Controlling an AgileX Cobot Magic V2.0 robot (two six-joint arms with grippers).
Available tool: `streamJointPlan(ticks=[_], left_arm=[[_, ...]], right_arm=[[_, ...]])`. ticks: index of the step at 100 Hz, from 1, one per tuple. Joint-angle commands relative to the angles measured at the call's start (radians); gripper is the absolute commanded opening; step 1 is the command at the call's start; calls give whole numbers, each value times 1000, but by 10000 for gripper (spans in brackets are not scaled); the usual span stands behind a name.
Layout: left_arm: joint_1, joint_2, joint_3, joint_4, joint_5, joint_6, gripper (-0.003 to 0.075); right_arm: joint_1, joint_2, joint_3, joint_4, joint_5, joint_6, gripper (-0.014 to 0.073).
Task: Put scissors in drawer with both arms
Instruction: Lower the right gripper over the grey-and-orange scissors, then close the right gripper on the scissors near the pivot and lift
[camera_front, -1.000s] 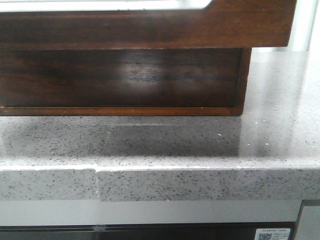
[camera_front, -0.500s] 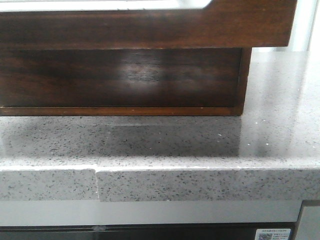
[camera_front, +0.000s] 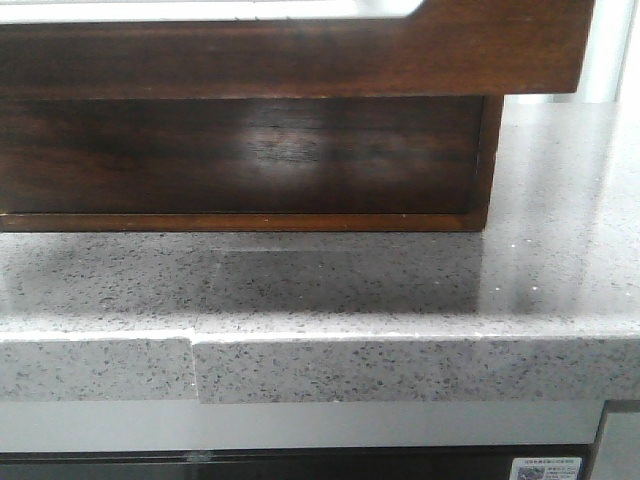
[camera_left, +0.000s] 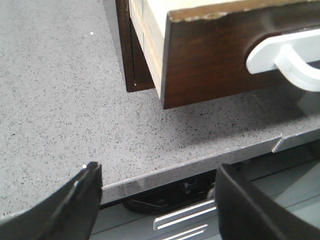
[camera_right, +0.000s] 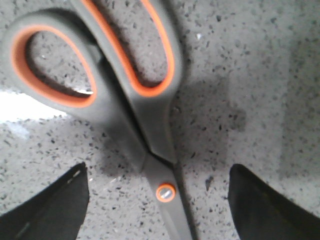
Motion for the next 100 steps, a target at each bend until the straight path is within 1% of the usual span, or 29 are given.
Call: streamJointPlan(ticks=[1,46,50,57,64,72,80,96,100], left_arm=[[-8,12,-31,-12,-86,-2,439],[-8,12,-31,-12,-91,-2,439],[-8,12,-31,-12,-93,-2,439],[-8,12,-31,-10,-95,-2,439],[-8,12,-31,-10,-95,-2,439],[-8,12,-31,-10,-95,-2,439],[-8,12,-31,-10,-95,-2,439],[-8,12,-31,-10,-95,-2,439],[-8,12,-31,-10,-95,-2,439]], right_arm=[[-7,-32,-32,0,38,-30,514],[-7,-15,-32,14,58,-36,510],[-7,-15,-32,14,63,-36,493],[-7,-15,-32,14,68,-36,422],[-7,-15,-32,14,69,-36,320],[-7,-15,-32,14,74,-36,261],[-7,-15,-32,14,76,-36,242],[-7,-15,-32,14,80,-36,240],[-7,-15,-32,14,81,-36,227]])
